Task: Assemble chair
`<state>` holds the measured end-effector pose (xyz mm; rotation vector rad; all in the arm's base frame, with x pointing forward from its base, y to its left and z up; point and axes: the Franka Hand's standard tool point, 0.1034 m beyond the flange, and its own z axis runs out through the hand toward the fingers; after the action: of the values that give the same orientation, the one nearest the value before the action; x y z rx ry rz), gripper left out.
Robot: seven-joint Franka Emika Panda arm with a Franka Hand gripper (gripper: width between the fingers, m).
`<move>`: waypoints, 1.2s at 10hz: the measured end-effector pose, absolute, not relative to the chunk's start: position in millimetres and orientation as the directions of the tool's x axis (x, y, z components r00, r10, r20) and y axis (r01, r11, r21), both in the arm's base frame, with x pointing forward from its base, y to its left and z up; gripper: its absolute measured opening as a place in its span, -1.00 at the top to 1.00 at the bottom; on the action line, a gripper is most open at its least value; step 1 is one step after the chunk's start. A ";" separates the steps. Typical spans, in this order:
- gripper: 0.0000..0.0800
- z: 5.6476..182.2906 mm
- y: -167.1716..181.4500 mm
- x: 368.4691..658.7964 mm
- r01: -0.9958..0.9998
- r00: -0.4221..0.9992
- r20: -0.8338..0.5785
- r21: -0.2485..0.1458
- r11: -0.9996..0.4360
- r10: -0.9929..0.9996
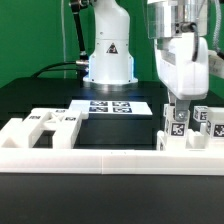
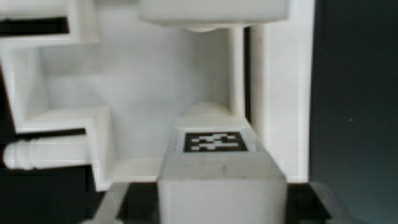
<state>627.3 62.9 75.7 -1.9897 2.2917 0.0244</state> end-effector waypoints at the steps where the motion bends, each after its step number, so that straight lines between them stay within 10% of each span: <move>1: 0.27 75.7 62.8 627.6 -0.977 -0.203 -0.098 -0.053 0.208 -0.974; 4: 0.21 75.6 63.1 627.6 -0.986 -0.152 -0.095 -0.058 0.158 -0.984; 6: -0.50 75.6 61.3 627.4 -0.994 -0.085 -0.090 -0.063 0.091 -0.992; 12: -0.62 75.6 61.9 626.2 -0.827 0.559 -0.033 -0.094 -0.554 -0.829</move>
Offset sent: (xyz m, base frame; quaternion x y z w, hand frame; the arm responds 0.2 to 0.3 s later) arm 0.0000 0.0000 0.0000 0.0000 0.0000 -0.0650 0.9979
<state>626.2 61.9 75.6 -2.6858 1.4309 -0.0225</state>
